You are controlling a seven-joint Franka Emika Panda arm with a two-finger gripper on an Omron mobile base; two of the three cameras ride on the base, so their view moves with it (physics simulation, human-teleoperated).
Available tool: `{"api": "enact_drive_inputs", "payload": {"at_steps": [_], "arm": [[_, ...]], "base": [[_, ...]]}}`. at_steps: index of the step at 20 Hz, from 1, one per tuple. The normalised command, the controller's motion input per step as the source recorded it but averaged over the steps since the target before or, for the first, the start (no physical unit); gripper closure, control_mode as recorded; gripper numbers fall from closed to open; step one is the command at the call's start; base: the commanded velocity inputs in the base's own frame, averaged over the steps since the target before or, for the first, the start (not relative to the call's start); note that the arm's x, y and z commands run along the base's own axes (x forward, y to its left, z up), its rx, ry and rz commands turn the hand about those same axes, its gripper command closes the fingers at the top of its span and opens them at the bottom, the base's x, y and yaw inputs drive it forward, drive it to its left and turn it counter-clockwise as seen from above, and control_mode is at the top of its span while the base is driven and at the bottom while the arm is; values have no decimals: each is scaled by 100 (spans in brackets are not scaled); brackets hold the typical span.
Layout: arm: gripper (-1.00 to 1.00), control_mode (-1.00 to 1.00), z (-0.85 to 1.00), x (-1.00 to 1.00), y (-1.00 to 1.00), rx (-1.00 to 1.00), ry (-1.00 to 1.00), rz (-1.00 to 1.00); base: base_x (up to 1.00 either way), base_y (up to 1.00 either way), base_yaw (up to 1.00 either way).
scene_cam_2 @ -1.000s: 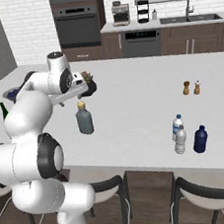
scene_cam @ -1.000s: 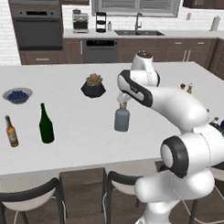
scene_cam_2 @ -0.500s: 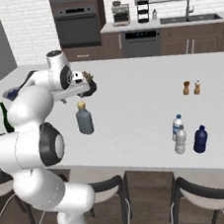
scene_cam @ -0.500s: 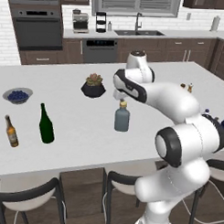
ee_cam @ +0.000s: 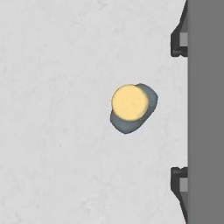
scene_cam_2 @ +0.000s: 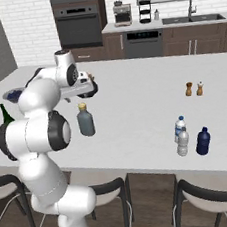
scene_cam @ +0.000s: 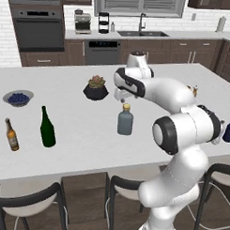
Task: Move the plastic bottles in the middle to the plastics group, and the glass bottles in the middle to the glass group.
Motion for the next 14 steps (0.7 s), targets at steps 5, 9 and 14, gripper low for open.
{"api": "enact_drive_inputs", "payload": {"at_steps": [5, 9, 14], "arm": [[-100, -100, -9, 26, 0, 0, 2, 0], [-100, -100, -8, 10, 0, 0, 5, 0], [-100, -100, -19, 4, 0, 0, 7, 0]], "base": [[0, 0, 0], [0, 0, 0], [0, 0, 0]]}}
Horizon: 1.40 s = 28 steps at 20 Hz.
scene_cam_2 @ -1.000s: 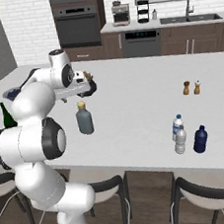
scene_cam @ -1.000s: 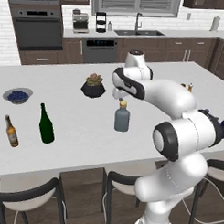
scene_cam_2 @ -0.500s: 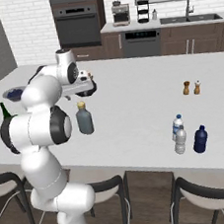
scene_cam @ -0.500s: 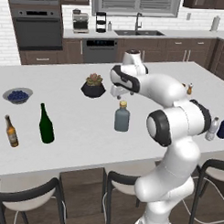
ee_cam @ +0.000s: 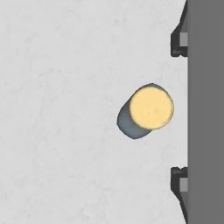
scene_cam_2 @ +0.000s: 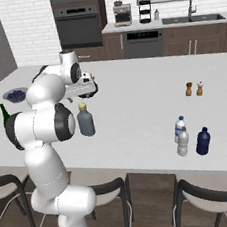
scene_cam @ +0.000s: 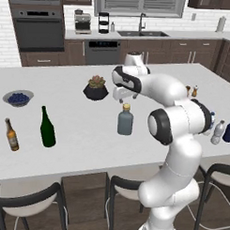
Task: Move the plastic bottles in the middle to the plastics group, and the glass bottles in the middle to the glass group.
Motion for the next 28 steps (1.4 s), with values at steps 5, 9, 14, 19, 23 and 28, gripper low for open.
{"api": "enact_drive_inputs", "payload": {"at_steps": [5, 9, 14, 19, 23, 28], "arm": [[-100, -100, -27, 0, 0, 0, 9, 0], [-100, -100, -22, 0, 0, 0, 9, 0], [-100, -100, -14, 0, 1, 0, 5, 0], [-100, -100, -1, 10, 0, 0, 0, 0], [-100, -100, 0, 11, 0, 0, 0, 0], [-100, -100, -10, 0, 0, 0, 1, 0]], "base": [[0, 0, 0], [0, 0, 0], [0, 0, 0], [0, 0, 0], [0, 0, 0], [0, 0, 0]]}}
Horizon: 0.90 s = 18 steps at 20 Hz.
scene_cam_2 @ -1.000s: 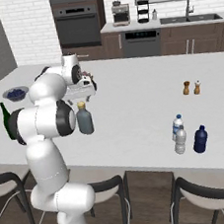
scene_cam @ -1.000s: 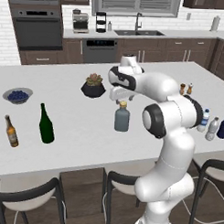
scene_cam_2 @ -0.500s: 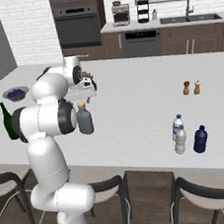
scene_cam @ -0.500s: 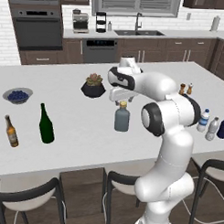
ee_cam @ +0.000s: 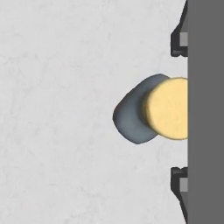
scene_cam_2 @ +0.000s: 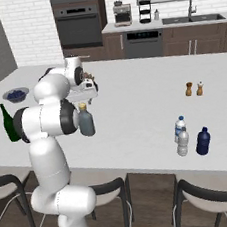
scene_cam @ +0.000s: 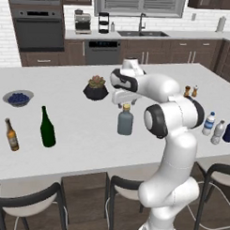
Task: Move the plastic bottles in the middle to the plastics group, and the glass bottles in the middle to the glass group.
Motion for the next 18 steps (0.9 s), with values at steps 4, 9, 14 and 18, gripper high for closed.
{"api": "enact_drive_inputs", "payload": {"at_steps": [4, 9, 14, 18], "arm": [[-100, -100, -18, 0, 0, 0, 0, 0], [-100, -100, -10, 0, 0, 0, 0, 0], [100, -100, 0, 0, 0, 0, 0, 0], [100, -100, 0, 0, 0, 0, 0, 0]], "base": [[0, 0, 0], [0, 0, 0], [0, 0, 0], [0, 0, 0]]}}
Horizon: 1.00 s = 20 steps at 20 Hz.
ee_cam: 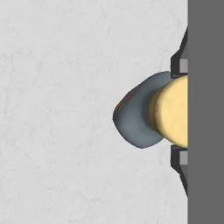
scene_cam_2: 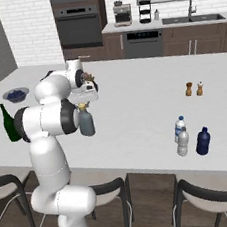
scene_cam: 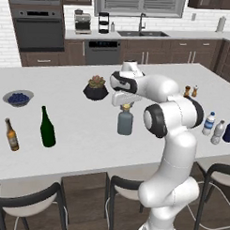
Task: Move the plastic bottles in the middle to the plastics group, and the glass bottles in the middle to the glass group.
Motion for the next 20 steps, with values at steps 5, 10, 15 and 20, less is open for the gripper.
{"api": "enact_drive_inputs", "payload": {"at_steps": [5, 10, 15, 20], "arm": [[100, -100, 9, -6, 4, 0, -6, 0], [100, -100, 49, -24, 47, 1, -3, 7], [100, -100, 42, -5, 82, 0, 0, 23], [100, -100, 26, -3, 83, 0, 0, 30]], "base": [[0, 0, 0], [0, 0, 0], [0, 0, 0], [0, 0, 0]]}}
